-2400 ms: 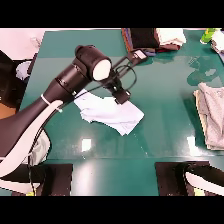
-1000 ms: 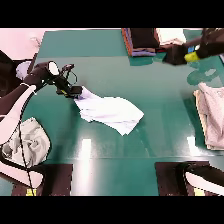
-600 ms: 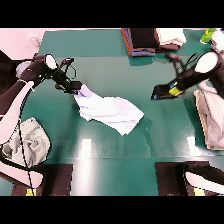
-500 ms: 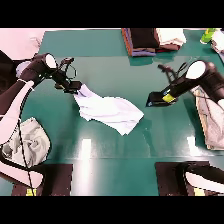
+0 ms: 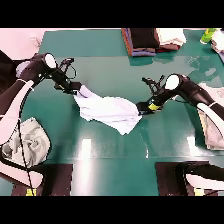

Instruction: Fold the shirts.

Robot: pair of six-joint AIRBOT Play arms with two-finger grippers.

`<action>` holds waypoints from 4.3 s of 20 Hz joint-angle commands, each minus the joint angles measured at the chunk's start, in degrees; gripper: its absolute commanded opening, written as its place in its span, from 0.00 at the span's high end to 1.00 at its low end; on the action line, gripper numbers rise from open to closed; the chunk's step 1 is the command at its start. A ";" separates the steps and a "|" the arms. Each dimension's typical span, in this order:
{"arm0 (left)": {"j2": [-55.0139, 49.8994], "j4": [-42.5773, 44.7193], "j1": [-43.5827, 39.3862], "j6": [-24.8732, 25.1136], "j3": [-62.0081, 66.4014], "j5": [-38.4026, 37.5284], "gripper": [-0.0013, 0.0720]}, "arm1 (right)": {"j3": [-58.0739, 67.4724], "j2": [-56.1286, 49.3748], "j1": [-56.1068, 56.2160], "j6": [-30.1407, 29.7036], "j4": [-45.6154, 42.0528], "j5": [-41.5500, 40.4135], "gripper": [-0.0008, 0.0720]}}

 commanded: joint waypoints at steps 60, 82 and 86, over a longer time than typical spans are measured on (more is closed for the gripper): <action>27.69 3.74 0.02 1.49 -27.10 8.46 0.95 | -8.33 -1.60 -13.25 5.16 -8.35 -3.61 0.38; 47.76 8.66 0.02 -0.28 22.14 6.32 0.95 | 36.61 28.96 -20.70 -0.81 -8.50 0.31 0.96; 47.74 8.44 0.02 -0.55 31.93 9.79 0.95 | 44.87 31.47 -23.63 -0.98 -8.48 1.68 0.96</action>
